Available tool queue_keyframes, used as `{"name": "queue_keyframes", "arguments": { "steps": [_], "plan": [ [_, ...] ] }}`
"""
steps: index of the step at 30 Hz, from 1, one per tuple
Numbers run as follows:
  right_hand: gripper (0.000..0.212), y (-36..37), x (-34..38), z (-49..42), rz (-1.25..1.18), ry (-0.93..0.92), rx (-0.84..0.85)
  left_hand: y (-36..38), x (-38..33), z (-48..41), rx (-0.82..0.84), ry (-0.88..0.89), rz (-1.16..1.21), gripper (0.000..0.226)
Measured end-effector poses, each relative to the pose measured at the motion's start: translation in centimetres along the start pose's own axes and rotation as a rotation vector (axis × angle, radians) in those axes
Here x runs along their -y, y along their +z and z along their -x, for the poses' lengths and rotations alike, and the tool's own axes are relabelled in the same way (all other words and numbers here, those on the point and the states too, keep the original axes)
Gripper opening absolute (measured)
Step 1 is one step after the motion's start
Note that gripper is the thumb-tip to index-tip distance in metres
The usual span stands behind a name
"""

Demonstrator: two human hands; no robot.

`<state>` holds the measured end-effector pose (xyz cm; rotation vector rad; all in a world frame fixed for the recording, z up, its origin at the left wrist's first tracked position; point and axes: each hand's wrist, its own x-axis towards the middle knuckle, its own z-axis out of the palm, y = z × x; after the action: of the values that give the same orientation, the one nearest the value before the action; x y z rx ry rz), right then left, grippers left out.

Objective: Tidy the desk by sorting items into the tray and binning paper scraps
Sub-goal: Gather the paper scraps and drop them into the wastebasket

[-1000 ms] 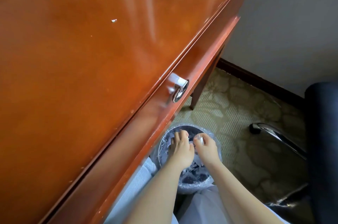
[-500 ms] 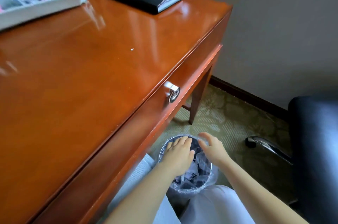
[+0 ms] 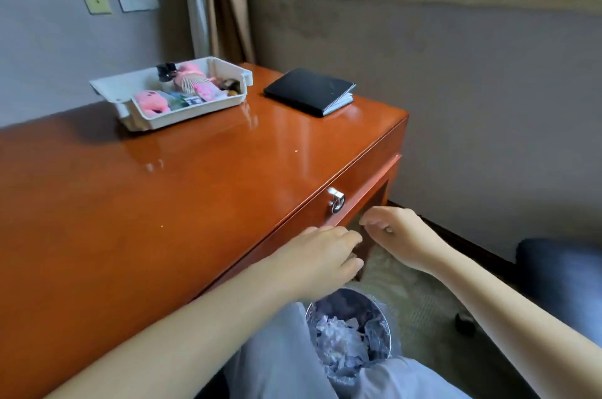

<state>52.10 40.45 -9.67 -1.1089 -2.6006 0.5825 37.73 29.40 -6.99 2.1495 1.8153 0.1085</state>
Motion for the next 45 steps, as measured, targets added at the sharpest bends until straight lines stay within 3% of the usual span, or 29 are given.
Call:
{"name": "queue_keyframes", "arguments": {
  "steps": [9, 16, 25, 28, 33, 38, 41, 45],
  "plan": [
    [0.017, -2.9, 13.3, -1.3, 0.08, -0.35, 0.023, -6.7, 4.2, 11.5, -0.208, -0.094, -0.151, 0.036],
    [0.017, 0.5, 23.4, -4.0, 0.067, -0.599, 0.125, -8.2, 9.0, 22.4, -0.316, -0.412, -0.074, 0.034],
    [0.024, 10.7, 34.8, -6.6, -0.011, -0.831, 0.296, -4.3, 16.8, 35.2, -0.543, -0.876, 0.038, 0.034],
    [0.031, 14.0, 38.4, -6.6, 0.006, -0.852, 0.343, -3.3, 19.1, 38.9, -0.672, -1.032, 0.062, 0.038],
    [0.036, 18.4, 43.7, -6.6, -0.033, -0.912, 0.27, -2.1, 22.8, 43.3, -0.851, -1.266, 0.026, 0.039],
    [0.04, 21.3, 48.2, -8.1, -0.052, -0.933, 0.233, -2.6, 26.6, 45.6, -0.97, -1.378, 0.04, 0.046],
    [0.046, 22.6, 50.7, -9.3, -0.032, -0.941, 0.211, -3.0, 29.0, 46.5, -0.99, -1.415, 0.037, 0.047],
    [0.054, 24.8, 54.2, -10.4, -0.031, -0.982, 0.198, -3.3, 32.1, 47.7, -0.895, -1.548, 0.061, 0.058]
  ]
}}
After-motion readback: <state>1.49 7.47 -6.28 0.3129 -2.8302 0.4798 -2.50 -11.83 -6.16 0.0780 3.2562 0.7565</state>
